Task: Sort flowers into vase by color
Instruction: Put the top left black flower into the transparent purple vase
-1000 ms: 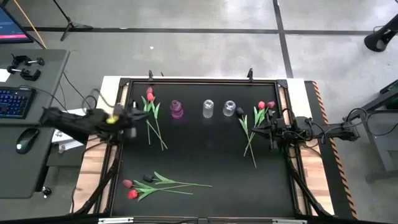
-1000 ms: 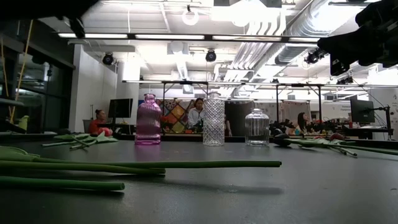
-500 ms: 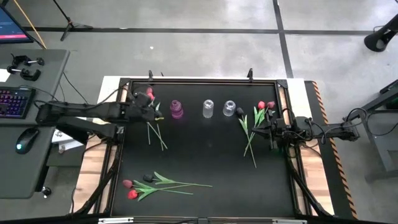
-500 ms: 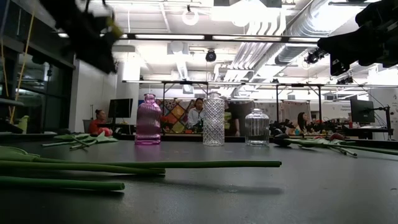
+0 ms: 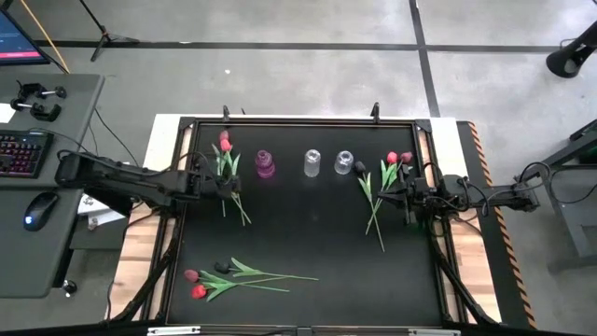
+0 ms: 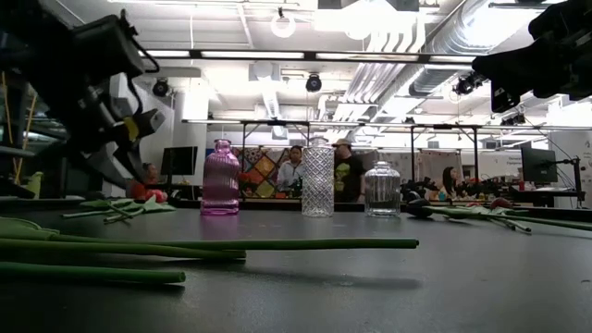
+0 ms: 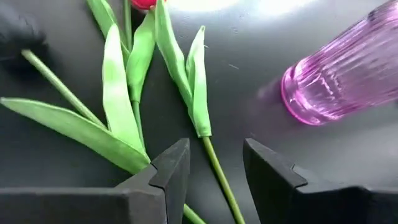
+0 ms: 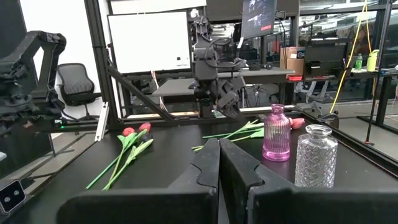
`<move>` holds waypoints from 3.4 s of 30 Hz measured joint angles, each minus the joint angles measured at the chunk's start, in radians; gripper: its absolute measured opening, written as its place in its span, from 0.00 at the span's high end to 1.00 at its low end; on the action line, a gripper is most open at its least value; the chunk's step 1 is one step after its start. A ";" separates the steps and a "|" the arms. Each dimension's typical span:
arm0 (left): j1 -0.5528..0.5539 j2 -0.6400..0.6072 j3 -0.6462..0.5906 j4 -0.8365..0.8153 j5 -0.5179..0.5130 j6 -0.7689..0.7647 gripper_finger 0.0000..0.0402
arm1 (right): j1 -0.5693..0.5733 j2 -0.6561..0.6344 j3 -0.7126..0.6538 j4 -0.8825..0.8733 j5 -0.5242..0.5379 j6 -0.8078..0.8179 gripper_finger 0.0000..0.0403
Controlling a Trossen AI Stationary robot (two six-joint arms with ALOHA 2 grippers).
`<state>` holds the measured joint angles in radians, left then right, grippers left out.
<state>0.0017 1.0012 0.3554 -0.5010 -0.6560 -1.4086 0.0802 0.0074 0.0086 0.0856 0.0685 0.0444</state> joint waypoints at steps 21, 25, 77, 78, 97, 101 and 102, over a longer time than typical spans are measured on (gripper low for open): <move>-0.044 -0.001 -0.069 -0.024 0.096 -0.158 0.66 | 0.000 0.000 0.000 0.000 0.000 0.000 1.00; -0.041 -0.001 -0.068 -0.017 0.118 -0.033 0.66 | 0.000 0.000 0.000 0.000 0.000 0.000 1.00; -0.238 0.000 -0.054 -0.090 0.036 -0.804 0.66 | 0.000 0.000 0.000 0.000 0.000 0.000 1.00; -0.241 0.000 -0.060 -0.079 0.004 -0.821 0.66 | 0.000 0.000 0.000 0.000 0.000 0.000 1.00; -0.261 0.045 -0.060 0.028 -0.026 -0.741 0.66 | 0.000 0.000 0.000 0.000 0.000 0.000 1.00; -0.276 0.101 -0.060 0.027 -0.009 -0.772 0.66 | 0.000 0.000 0.000 0.000 0.000 0.000 1.00; -0.280 0.116 -0.060 0.028 -0.010 -0.787 0.66 | 0.000 0.000 0.000 0.000 0.000 0.000 1.00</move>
<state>-0.2783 1.1169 0.2951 -0.4728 -0.6661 -2.1954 0.0802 0.0071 0.0086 0.0857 0.0685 0.0444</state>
